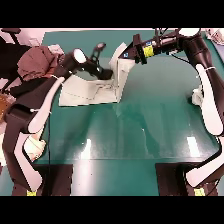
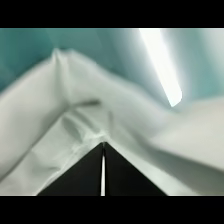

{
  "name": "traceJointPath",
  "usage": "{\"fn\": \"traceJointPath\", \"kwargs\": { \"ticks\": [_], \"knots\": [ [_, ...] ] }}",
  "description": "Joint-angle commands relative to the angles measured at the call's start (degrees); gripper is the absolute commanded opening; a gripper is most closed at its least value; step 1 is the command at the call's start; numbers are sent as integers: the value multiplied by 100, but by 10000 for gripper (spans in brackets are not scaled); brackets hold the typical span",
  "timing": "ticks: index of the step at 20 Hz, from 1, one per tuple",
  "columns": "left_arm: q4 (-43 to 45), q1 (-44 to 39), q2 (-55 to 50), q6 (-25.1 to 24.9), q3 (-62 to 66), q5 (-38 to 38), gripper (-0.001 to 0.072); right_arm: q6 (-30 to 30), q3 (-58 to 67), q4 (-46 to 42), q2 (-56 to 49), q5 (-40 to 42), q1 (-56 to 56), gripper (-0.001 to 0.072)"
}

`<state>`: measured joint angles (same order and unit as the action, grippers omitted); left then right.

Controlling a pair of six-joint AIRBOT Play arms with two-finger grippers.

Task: Fold the shirts.

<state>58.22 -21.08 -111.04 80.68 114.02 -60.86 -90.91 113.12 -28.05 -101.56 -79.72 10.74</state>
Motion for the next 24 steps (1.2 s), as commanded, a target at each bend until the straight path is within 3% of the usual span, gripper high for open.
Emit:
{"fn": "traceJointPath", "kwargs": {
  "ticks": [1, 7, 11, 13, 15, 18, 20, 21, 24],
  "knots": [
    [50, 411, 511, 243, 417, -404, 30, -68, 4, -120, 31, -79, -2, 24],
    [1224, 1462, 1810, 848, 417, -1027, 30, -118, 4, -149, -356, 1502, 1252, 24],
    [1384, 1659, 2146, 933, 380, -1917, 30, -116, 4, 22, -1078, 2800, 2293, 26],
    [1368, 1657, 2140, 988, 376, -2382, 30, 74, 4, 798, -1499, 4109, 2776, 43],
    [1338, 1659, 2140, 1241, 376, -2732, 30, 616, 17, 2055, -1917, 5453, 3220, 275],
    [1331, 1648, 2142, 1268, 376, -3086, 30, 1440, 629, 3447, -2686, 6690, 3744, 278],
    [1335, 1648, 2142, 1298, 376, -3222, 31, 1456, 962, 3453, -3018, 6616, 3851, 300],
    [1338, 1648, 2140, 1296, 376, -3272, 30, 1508, 874, 3394, -2997, 6387, 3788, 385],
    [1335, 1646, 2142, 1296, 376, -3412, 30, 2564, 55, 3204, -2334, 5259, 3053, 394]
  ]
}}
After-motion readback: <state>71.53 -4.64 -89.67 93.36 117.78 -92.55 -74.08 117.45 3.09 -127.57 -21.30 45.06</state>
